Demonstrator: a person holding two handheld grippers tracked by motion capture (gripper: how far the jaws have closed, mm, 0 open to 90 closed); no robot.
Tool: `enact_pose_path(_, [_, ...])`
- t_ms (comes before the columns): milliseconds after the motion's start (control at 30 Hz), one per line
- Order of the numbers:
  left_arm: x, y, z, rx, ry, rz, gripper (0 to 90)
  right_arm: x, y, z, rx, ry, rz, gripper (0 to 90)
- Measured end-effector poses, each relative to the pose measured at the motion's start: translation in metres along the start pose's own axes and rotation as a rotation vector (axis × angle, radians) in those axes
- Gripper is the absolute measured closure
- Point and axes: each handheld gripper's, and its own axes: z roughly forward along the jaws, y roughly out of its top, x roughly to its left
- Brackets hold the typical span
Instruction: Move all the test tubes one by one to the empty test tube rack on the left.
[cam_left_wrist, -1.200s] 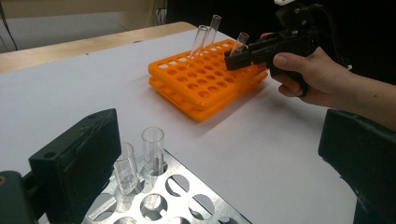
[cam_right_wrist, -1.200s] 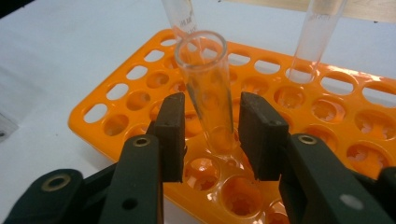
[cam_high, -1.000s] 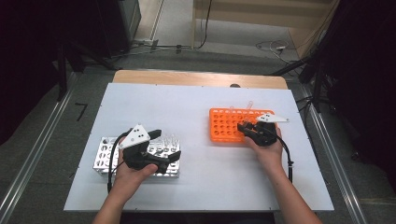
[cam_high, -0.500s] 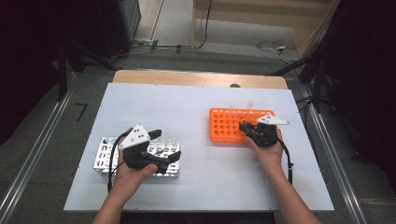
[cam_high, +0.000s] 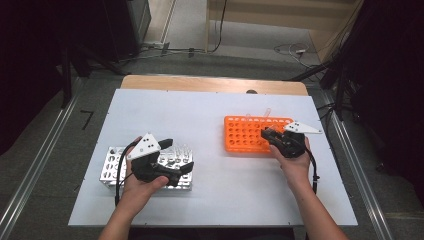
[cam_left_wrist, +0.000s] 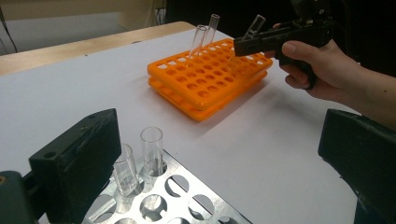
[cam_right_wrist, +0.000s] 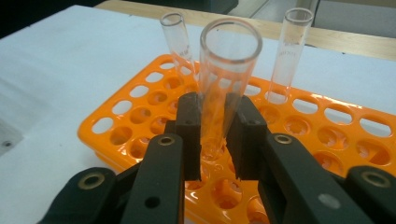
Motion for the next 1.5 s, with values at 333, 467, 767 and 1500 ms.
enact_pose_path(333, [-0.002,0.001,0.001,0.002,-0.001,0.005,0.0,0.01,0.005,-0.013,-0.006,0.043,-0.028,73.9])
enact_pose_path(467, [-0.001,0.001,0.0,-0.003,-0.001,0.005,0.0,0.016,0.006,-0.017,0.007,0.055,-0.036,73.9])
enact_pose_path(767, [-0.006,0.002,0.002,-0.004,-0.007,0.014,0.0,0.032,0.006,-0.03,0.011,0.103,-0.065,73.9])
enact_pose_path(1500, [-0.019,0.005,0.01,0.016,-0.014,0.04,0.0,0.068,-0.013,-0.055,0.041,0.211,-0.111,73.9])
